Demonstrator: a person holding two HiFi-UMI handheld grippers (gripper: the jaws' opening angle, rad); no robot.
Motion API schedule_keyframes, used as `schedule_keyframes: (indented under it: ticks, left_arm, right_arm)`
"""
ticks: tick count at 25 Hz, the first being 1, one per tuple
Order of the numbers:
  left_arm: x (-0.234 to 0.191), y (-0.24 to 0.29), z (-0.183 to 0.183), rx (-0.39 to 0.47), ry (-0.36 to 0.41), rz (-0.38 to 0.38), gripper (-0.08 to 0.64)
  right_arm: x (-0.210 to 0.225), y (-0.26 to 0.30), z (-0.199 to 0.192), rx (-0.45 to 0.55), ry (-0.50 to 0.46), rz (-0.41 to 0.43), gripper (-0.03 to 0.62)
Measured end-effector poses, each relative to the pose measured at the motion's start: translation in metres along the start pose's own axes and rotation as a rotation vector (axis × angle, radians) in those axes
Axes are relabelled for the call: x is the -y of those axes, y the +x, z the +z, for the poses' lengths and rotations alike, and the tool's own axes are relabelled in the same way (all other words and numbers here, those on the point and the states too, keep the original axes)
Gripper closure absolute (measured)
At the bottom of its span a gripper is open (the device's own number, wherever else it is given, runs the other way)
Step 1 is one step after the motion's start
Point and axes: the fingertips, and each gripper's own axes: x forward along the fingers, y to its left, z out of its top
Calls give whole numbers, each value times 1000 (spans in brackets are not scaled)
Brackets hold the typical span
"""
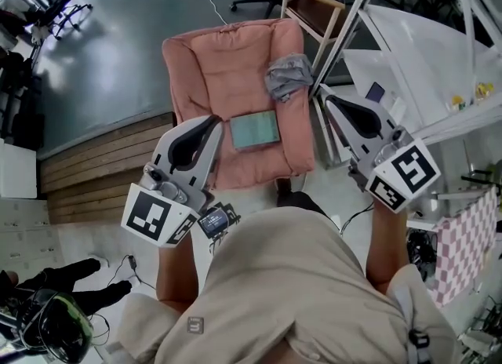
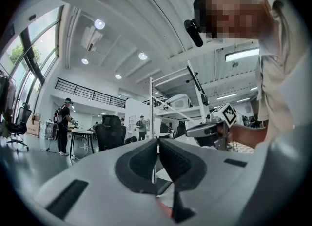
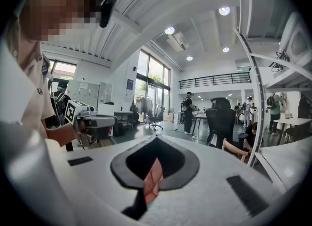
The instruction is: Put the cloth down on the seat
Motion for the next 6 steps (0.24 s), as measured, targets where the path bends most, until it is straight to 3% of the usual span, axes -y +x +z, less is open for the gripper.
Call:
schedule_keyframes:
  ticks: [6]
  left_arm:
    - [-1, 1, -11, -12, -13, -3, 541]
  right_arm:
    - [1, 1, -7, -8, 3, -4, 601]
